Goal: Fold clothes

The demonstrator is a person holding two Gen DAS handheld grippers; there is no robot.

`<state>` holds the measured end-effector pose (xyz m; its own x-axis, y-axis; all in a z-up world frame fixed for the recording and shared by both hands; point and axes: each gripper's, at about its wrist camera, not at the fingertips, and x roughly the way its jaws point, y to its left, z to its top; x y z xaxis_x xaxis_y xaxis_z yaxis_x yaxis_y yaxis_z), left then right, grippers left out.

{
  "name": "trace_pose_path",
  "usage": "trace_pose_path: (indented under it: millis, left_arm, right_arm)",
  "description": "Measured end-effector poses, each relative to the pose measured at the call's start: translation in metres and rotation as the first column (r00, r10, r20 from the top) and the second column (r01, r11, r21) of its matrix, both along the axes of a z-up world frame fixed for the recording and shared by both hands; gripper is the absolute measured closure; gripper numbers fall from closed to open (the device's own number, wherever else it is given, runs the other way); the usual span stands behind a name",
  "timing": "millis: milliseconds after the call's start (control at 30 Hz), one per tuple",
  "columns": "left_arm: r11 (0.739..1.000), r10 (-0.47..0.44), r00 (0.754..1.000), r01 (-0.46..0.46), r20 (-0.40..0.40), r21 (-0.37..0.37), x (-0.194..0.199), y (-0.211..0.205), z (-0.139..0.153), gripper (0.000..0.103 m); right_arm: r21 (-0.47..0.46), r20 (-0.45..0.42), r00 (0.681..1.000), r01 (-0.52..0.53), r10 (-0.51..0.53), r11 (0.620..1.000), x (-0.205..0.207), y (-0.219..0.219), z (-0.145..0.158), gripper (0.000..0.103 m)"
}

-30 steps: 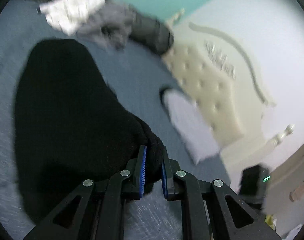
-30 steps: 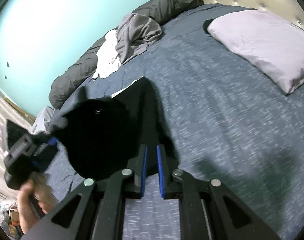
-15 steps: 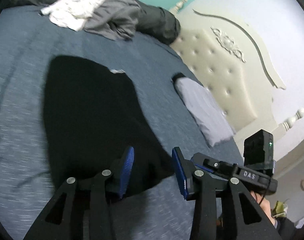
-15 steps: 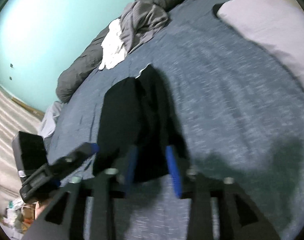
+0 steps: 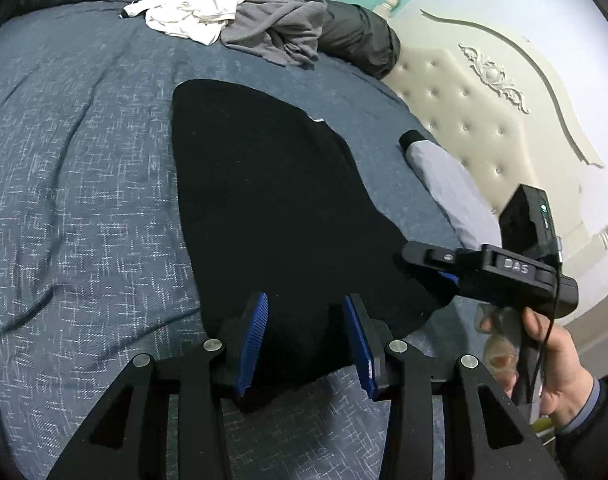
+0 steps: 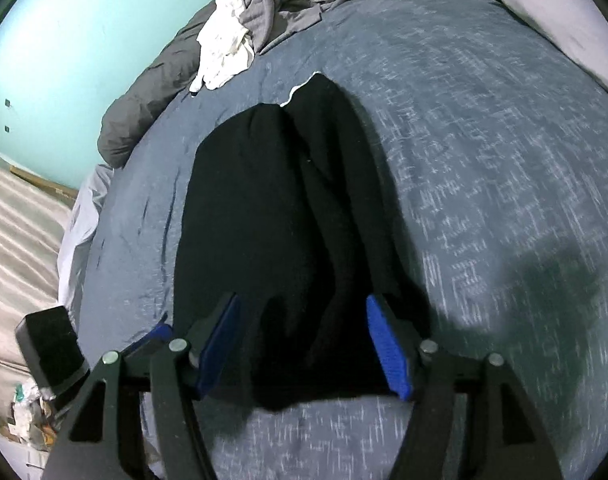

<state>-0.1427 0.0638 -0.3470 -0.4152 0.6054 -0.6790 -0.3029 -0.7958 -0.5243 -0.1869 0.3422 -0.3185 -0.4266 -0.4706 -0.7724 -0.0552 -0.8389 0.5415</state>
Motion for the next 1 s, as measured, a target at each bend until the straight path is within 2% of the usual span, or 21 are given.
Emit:
trace_pose_path:
  millis: [33,67,100,167,233,267,367,467,533,600,800,900,1000]
  left_arm:
    - [1.000,-0.001,1.000,0.001,0.001,0.000,0.000,0.002,0.000,0.060]
    - [1.000,-0.002,1.000,0.002,0.002,0.001,0.000,0.002,-0.001,0.060]
    - [1.000,-0.003,1.000,0.003,0.001,0.001,0.000,0.002,-0.001,0.060]
    - [1.000,-0.009,1.000,0.009,0.000,-0.002,0.000,0.002,0.000,0.060]
    - [1.000,-0.015,1.000,0.015,-0.004,-0.008,0.000,0.003,0.000,0.060]
    - [1.000,-0.014,1.000,0.014,-0.005,-0.011,0.000,0.003,0.000,0.060]
    - [1.000,-0.013,1.000,0.013,-0.008,-0.010,0.001,0.007,0.002,0.060]
    - [0.999,-0.036,0.999,0.036,-0.016,0.017,0.003,0.012,0.004,0.060]
    - [0.998,-0.055,0.998,0.055,-0.020,0.008,0.003,0.019,0.004,0.060]
    - [0.998,-0.070,0.997,0.070,-0.018,-0.003,0.003,0.024,0.003,0.060]
    - [0.995,-0.096,0.995,0.096,-0.009,0.001,0.005,0.028,0.002,0.060]
    - [0.997,-0.076,0.997,0.076,-0.020,-0.007,0.007,0.021,0.009,0.059]
    - [0.998,-0.064,0.998,0.064,-0.016,-0.014,0.006,0.016,0.007,0.060]
  right_arm:
    - [0.021,0.000,1.000,-0.014,0.014,1.000,-0.002,-0.004,-0.002,0.038]
    - [0.041,-0.002,1.000,-0.025,0.025,0.999,-0.004,-0.008,-0.003,0.043]
    - [0.067,-0.006,0.999,-0.032,0.033,0.997,-0.005,-0.011,-0.004,0.049]
    - [0.108,-0.016,0.999,-0.042,0.044,0.993,-0.006,-0.016,-0.003,0.073]
    - [0.142,-0.035,0.998,-0.046,0.052,0.989,-0.004,-0.022,0.002,0.086]
    - [0.176,-0.054,0.996,-0.056,0.066,0.983,-0.003,-0.026,0.009,0.088]
    - [0.278,-0.121,0.985,-0.082,0.119,0.957,0.003,-0.039,0.033,0.091]
    - [0.319,-0.214,0.967,-0.068,0.141,0.945,0.011,-0.038,0.067,0.092]
    - [0.348,-0.243,0.958,-0.062,0.154,0.936,0.016,-0.034,0.078,0.092]
    - [0.356,-0.207,0.970,-0.050,0.131,0.933,0.017,-0.023,0.066,0.092]
    - [0.325,-0.072,0.997,-0.004,0.029,0.946,0.021,0.005,-0.002,0.092]
    - [0.302,-0.085,0.996,0.000,0.027,0.953,0.023,0.008,-0.008,0.090]
    - [0.287,-0.088,0.996,-0.004,0.030,0.958,0.022,0.014,0.000,0.083]
